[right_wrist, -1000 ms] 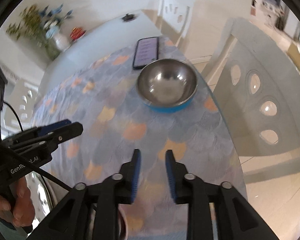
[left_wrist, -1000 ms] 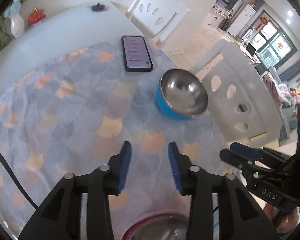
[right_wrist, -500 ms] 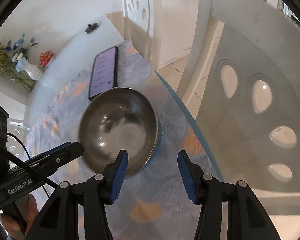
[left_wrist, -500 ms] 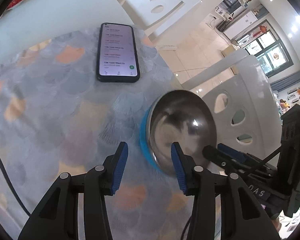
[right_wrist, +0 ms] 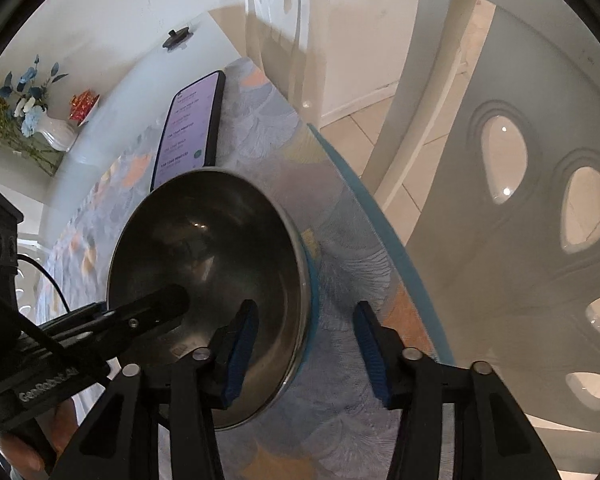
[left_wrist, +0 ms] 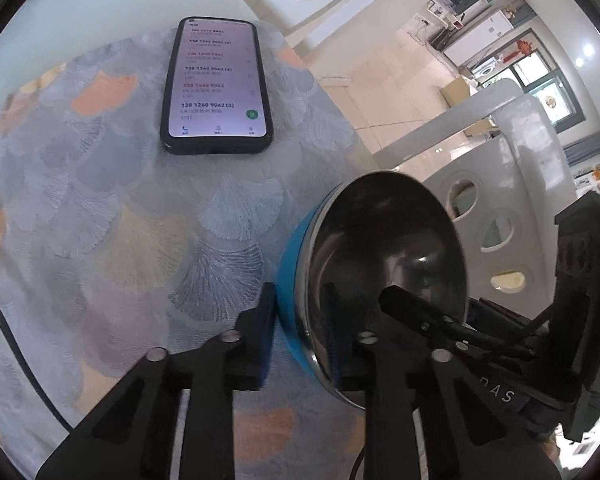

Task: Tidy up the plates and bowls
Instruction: 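Grasp the rim of the blue-sided steel bowl with the left gripper, then carry the blue-sided steel bowl and lower it into the bowl stack, then open the left gripper and withdraw from the bowl stack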

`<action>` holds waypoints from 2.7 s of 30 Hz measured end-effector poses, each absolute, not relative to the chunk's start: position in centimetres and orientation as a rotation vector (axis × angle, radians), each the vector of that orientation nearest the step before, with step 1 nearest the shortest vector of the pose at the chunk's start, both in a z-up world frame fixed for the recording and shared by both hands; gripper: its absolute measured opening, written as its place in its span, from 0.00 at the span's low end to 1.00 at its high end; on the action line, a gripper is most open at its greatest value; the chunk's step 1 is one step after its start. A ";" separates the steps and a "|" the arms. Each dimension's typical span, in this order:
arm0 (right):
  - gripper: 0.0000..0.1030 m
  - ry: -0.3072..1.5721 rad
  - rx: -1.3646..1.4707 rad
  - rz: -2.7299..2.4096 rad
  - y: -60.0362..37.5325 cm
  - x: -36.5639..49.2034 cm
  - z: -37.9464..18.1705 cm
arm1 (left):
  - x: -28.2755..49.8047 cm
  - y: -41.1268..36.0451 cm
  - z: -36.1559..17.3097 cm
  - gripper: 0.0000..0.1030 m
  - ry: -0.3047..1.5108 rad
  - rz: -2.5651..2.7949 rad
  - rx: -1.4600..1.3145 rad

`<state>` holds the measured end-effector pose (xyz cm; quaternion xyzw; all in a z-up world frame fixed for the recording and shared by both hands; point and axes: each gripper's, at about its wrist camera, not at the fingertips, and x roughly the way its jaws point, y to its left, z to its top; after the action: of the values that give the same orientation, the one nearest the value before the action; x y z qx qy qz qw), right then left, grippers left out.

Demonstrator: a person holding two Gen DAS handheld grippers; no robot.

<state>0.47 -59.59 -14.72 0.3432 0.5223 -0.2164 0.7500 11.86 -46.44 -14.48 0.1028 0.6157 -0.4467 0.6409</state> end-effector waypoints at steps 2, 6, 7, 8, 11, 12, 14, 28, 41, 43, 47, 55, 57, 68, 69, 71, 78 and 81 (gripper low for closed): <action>0.25 1.149 0.737 -0.471 -59.3 0.7 -14.9 | 11.7 -46.5 -14.4 0.16 1.402 -1.032 0.240; 0.19 1.125 0.698 -0.509 -58.4 0.5 -13.8 | 11.3 -45.6 -13.2 0.14 1.376 -1.043 0.236; 0.19 1.123 0.687 -0.513 -58.2 0.5 -13.4 | 11.3 -45.3 -12.7 0.14 1.372 -1.047 0.229; 0.19 1.121 0.678 -0.511 -57.8 0.3 -12.6 | 11.1 -44.8 -12.0 0.14 1.365 -1.049 0.220; 0.19 1.105 0.671 -0.495 -56.9 -0.2 -10.4 | 10.5 -43.3 -9.2 0.14 1.322 -1.050 0.204; 0.19 1.099 0.667 -0.491 -56.6 -0.4 -9.6 | 10.2 -42.7 -8.2 0.14 1.304 -1.048 0.203; 0.19 1.079 0.651 -0.473 -55.3 -0.9 -7.5 | 9.2 -41.2 -5.9 0.14 1.260 -1.043 0.198; 0.19 1.044 0.642 -0.352 -44.4 -5.3 1.4 | 2.5 -28.4 1.7 0.14 1.133 -0.954 0.197; 0.20 1.176 0.549 -0.260 -36.1 -7.4 -0.3 | -0.7 -20.4 -2.1 0.14 1.283 -0.869 0.080; 0.20 1.208 0.548 -0.263 -35.6 -7.7 -1.3 | -1.3 -20.4 -2.6 0.14 1.293 -0.866 0.099; 0.21 1.273 0.615 -0.276 -35.6 -8.9 -4.3 | -2.5 -20.8 -4.2 0.14 1.302 -0.834 0.160; 0.21 1.347 0.651 -0.286 -35.4 -10.1 -7.8 | -4.0 -21.0 -6.0 0.14 1.316 -0.787 0.221; 0.21 1.347 0.653 -0.278 -35.5 -10.1 -8.0 | -4.1 -21.2 -6.2 0.15 1.311 -0.771 0.251; 0.21 1.337 0.548 -0.258 -34.6 -9.9 -6.7 | -3.1 -18.8 -5.5 0.25 1.302 -0.709 0.233; 0.21 1.336 0.538 -0.254 -34.5 -9.9 -6.5 | -3.0 -18.6 -5.5 0.25 1.311 -0.717 0.219; 0.21 1.343 0.533 -0.243 -34.3 -10.2 -6.5 | -3.1 -18.5 -5.7 0.25 1.318 -0.717 0.202; 0.21 1.351 0.526 -0.226 -34.8 -11.1 -6.0 | -3.7 -18.7 -5.2 0.25 1.277 -0.712 0.234; 0.21 1.320 0.523 -0.214 -35.4 -11.0 -4.9 | -3.5 -18.6 -4.7 0.25 1.273 -0.700 0.216</action>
<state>-11.02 -35.44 -4.93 0.2394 0.6047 -0.0979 0.7533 -3.53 -18.60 -4.72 0.0983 0.5809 -0.3195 0.7422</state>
